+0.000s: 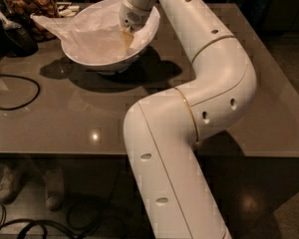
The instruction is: Pick apple from white bowl
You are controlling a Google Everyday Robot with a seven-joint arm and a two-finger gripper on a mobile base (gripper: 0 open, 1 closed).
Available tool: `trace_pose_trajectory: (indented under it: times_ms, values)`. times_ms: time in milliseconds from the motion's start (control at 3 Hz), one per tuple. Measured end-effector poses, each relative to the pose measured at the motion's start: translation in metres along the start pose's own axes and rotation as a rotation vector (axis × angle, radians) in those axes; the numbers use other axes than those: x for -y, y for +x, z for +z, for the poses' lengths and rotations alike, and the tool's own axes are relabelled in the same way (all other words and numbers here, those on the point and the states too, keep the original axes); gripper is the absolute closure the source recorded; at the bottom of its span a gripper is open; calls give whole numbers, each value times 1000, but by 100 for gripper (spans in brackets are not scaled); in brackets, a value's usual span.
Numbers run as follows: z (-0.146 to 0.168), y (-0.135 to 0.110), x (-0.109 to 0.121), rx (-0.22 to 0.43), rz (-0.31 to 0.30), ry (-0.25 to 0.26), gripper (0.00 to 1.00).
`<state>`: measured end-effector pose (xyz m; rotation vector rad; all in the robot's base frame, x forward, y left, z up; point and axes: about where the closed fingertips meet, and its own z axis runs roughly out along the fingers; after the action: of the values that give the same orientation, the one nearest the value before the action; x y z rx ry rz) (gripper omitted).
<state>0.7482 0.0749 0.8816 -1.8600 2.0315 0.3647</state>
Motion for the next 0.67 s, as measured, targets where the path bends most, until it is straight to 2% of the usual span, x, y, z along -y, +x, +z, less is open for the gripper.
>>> trace_pose_trajectory:
  times_ms: [333,667]
  values:
    - [0,0,0,0,0,0,81]
    - [0,0,0,0,0,0,58]
